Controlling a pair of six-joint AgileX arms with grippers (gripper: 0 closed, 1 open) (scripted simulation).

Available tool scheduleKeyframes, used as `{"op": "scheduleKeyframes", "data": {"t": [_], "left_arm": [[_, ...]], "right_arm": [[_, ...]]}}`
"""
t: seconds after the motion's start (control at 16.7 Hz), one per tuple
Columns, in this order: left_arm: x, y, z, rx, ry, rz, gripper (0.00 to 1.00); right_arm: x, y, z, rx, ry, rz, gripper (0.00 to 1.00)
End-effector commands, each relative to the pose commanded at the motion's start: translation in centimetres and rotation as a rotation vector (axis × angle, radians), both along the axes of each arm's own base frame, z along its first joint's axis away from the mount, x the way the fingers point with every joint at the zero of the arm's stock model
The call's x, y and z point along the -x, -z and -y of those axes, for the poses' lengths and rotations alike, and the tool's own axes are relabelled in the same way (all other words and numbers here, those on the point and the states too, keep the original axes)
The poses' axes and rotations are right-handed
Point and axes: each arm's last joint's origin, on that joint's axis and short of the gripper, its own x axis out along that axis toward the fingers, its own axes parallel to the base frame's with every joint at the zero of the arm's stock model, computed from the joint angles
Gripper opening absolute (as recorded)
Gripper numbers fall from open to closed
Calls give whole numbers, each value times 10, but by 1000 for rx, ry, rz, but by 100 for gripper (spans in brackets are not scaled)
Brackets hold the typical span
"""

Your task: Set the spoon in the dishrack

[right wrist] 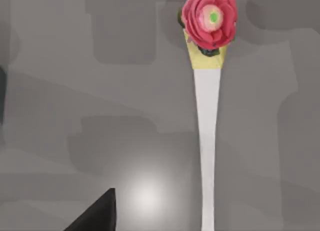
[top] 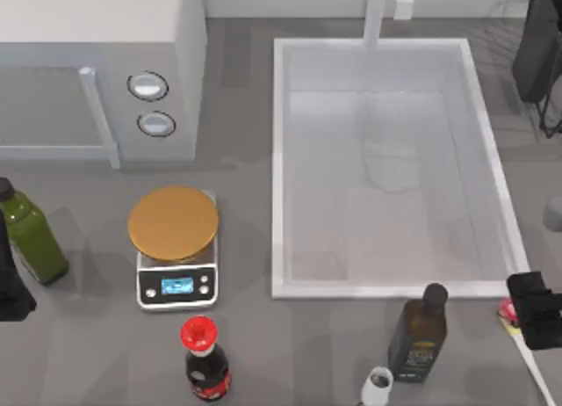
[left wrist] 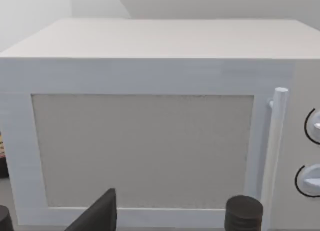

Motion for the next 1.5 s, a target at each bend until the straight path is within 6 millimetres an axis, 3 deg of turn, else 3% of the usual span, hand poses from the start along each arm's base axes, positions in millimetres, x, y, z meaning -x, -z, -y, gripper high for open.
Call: {"op": "scheduleKeyframes", "data": {"t": [0.24, 0.66, 1.14, 1.5], "left_arm": [[0, 0, 0, 0, 0, 0, 100], [0, 0, 0, 0, 0, 0, 100], [0, 0, 0, 0, 0, 0, 100], [0, 0, 0, 0, 0, 0, 100]], "right_arm": [[-14, 3, -15, 55, -23, -152, 100], [-14, 7, -16, 60, -23, -163, 100], [-1, 82, -12, 60, -26, -162, 100], [-16, 103, -17, 61, -26, -165, 100]]}}
